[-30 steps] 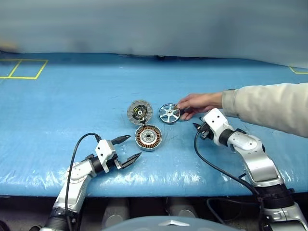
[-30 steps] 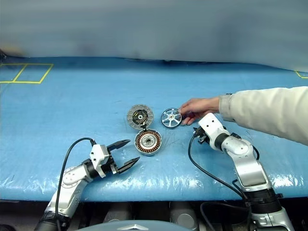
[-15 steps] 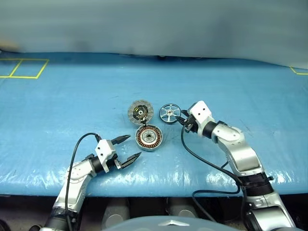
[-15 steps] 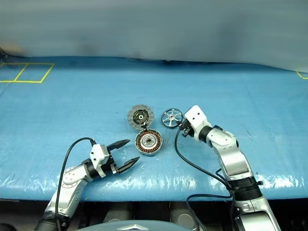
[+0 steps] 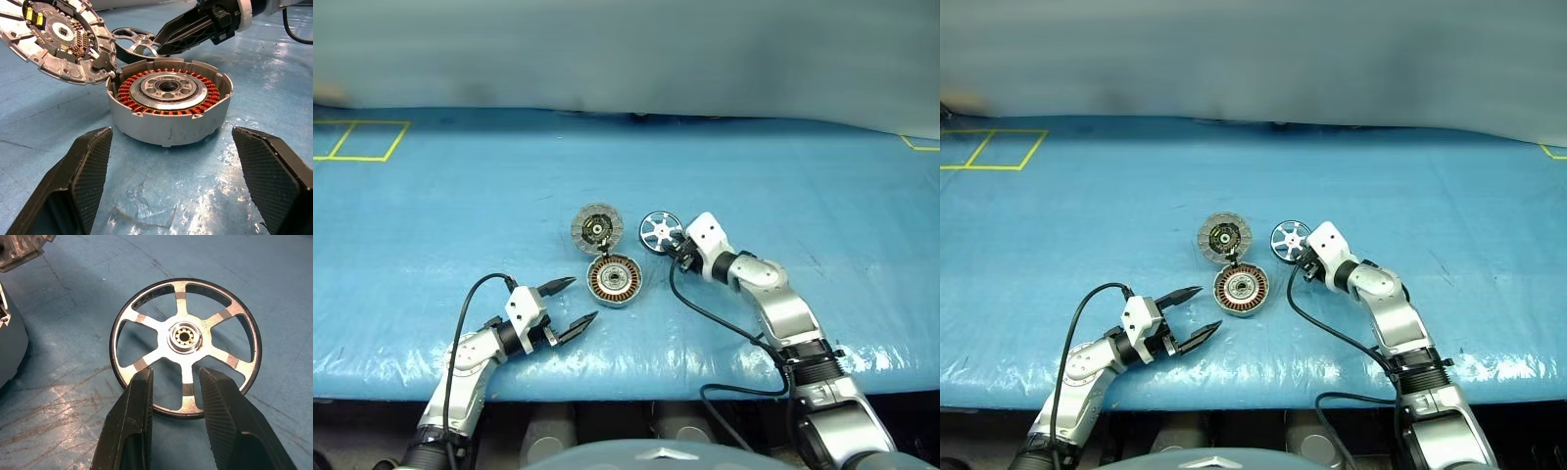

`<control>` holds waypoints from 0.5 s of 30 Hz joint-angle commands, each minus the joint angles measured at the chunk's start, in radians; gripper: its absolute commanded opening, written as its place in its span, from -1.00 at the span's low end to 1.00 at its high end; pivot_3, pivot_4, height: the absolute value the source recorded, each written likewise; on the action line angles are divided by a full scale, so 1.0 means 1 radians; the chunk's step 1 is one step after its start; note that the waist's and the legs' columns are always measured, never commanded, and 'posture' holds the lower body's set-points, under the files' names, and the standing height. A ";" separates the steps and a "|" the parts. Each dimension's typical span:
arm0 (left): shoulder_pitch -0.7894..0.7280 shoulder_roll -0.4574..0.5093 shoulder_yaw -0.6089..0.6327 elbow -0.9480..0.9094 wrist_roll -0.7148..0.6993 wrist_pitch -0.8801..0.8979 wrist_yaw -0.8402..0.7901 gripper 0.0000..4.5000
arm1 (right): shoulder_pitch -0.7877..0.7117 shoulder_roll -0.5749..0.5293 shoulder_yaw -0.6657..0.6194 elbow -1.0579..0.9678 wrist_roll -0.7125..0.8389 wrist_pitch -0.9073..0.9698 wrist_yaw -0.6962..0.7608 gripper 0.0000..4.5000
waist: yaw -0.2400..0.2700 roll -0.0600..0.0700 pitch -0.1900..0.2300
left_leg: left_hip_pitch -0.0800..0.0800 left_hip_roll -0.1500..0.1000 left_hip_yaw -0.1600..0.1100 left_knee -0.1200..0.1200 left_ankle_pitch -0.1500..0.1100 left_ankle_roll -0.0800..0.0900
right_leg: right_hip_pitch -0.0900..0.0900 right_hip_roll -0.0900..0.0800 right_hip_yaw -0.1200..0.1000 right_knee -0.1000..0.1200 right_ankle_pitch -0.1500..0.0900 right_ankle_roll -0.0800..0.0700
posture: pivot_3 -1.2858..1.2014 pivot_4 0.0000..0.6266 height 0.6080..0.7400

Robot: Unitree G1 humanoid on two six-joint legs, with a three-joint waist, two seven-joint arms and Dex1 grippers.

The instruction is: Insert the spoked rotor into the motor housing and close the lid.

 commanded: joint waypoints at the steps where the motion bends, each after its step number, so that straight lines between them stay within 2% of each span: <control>1: 0.001 -0.001 0.009 -0.030 0.001 -0.027 0.004 0.84 | -0.009 0.008 -0.014 0.011 0.005 -0.002 -0.004 -0.39 | 0.000 0.000 0.000 | 0.000 0.000 0.000 0.000 0.000 0.000 | 0.000 0.000 0.000 0.000 0.000 0.000 | 0.03 -0.52 1.00; 3: 0.003 -0.002 0.009 -0.031 0.000 -0.028 0.006 0.84 | -0.005 0.013 -0.015 0.023 0.003 -0.002 -0.008 -0.57 | 0.000 0.000 0.000 | 0.000 0.000 0.000 0.000 0.000 0.000 | 0.000 0.000 0.000 0.000 0.000 0.000 | 0.03 -0.52 1.00; 6: 0.006 -0.002 0.007 -0.032 -0.002 -0.028 0.006 0.84 | 0.005 0.027 -0.028 0.026 0.016 -0.001 -0.015 -0.99 | 0.000 0.000 0.000 | 0.001 0.000 0.000 0.000 0.000 0.000 | 0.001 0.000 0.000 0.000 0.000 0.000 | 0.03 -0.52 1.00; 11: 0.012 -0.003 0.008 -0.036 -0.010 -0.029 0.001 0.84 | 0.040 0.046 -0.077 0.001 0.066 -0.014 -0.009 -0.99 | 0.000 0.000 0.000 | 0.001 0.000 0.000 0.000 0.000 0.000 | 0.001 0.000 0.000 0.000 0.000 0.000 | 0.03 -0.52 1.00; 15: 0.017 -0.003 0.009 -0.038 -0.017 -0.032 -0.003 0.84 | 0.097 0.057 -0.148 -0.074 0.184 -0.032 0.050 -0.99 | 0.002 0.000 0.000 | 0.000 0.000 0.000 0.000 0.000 0.000 | 0.001 0.000 0.000 0.000 0.000 0.000 | 0.03 -0.52 1.00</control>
